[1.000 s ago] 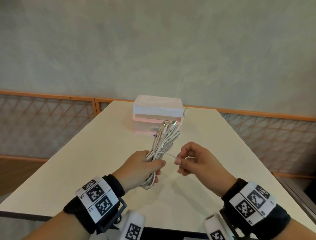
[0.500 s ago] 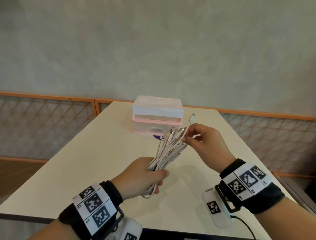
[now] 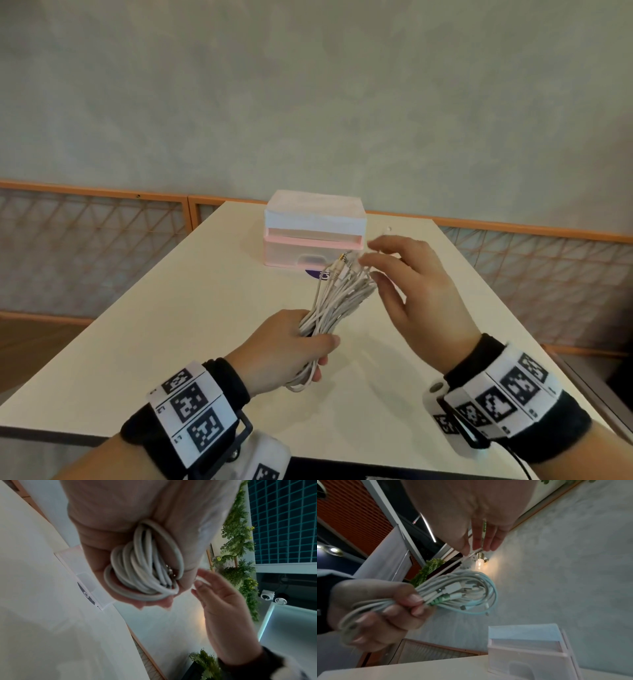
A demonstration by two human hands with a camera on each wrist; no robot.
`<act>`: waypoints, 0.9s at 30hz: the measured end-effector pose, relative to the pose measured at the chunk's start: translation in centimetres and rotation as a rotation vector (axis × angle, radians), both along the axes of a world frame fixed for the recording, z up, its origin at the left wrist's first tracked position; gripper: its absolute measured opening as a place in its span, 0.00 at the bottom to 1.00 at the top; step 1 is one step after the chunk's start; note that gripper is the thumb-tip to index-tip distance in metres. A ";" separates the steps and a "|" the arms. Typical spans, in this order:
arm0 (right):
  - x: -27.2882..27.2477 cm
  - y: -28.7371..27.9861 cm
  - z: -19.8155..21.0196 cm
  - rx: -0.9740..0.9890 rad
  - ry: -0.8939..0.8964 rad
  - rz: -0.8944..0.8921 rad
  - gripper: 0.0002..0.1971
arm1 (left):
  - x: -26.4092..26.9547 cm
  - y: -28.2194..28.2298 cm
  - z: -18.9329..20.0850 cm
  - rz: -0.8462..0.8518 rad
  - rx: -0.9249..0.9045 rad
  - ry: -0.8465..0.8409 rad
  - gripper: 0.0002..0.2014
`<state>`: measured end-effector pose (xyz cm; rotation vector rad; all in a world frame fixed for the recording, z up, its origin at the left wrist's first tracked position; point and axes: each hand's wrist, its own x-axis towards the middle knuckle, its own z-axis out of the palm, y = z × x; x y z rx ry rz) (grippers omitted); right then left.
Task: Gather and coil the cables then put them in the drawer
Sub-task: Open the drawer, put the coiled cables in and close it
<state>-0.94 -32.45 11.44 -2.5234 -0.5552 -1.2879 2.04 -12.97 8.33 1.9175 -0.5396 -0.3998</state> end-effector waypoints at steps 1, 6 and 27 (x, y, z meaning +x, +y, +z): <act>0.2 -0.3 0.0 0.037 -0.017 0.017 0.09 | -0.2 0.0 0.0 0.002 -0.008 0.002 0.10; 0.7 -0.5 -0.7 0.290 0.036 0.106 0.05 | -0.2 0.1 0.2 0.001 -0.044 -0.035 0.09; 1.3 -0.8 -0.7 0.760 0.601 0.278 0.26 | -0.8 -0.2 -0.1 -0.106 0.022 -0.175 0.09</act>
